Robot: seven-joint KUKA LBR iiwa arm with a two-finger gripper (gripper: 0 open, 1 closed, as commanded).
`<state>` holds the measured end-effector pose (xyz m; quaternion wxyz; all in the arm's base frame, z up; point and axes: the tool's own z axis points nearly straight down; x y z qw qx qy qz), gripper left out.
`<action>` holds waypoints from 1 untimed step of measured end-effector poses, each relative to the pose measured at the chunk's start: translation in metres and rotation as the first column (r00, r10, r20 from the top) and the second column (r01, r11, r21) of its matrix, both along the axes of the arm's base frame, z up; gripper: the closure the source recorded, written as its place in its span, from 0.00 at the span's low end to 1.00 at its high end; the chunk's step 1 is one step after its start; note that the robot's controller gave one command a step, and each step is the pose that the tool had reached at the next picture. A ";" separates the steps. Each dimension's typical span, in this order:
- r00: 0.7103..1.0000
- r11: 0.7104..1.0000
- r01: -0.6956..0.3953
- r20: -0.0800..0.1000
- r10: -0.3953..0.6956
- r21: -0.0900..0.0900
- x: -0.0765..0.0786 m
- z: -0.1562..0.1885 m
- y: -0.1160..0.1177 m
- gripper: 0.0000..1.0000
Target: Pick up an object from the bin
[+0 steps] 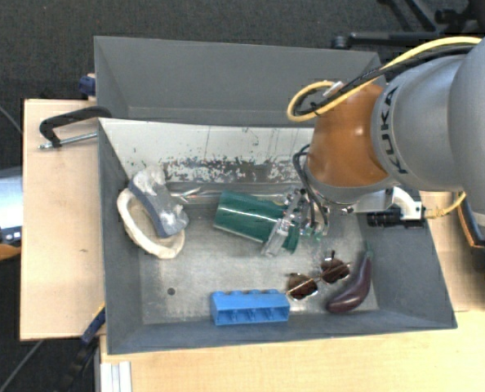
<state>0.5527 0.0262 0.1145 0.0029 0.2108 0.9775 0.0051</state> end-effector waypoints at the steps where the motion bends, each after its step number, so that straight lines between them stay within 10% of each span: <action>1: 1.000 1.000 -0.010 0.019 0.010 0.001 0.011 0.016 -0.004 1.00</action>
Offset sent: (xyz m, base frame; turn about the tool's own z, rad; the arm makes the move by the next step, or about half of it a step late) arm -0.0025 0.0036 0.1175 0.0046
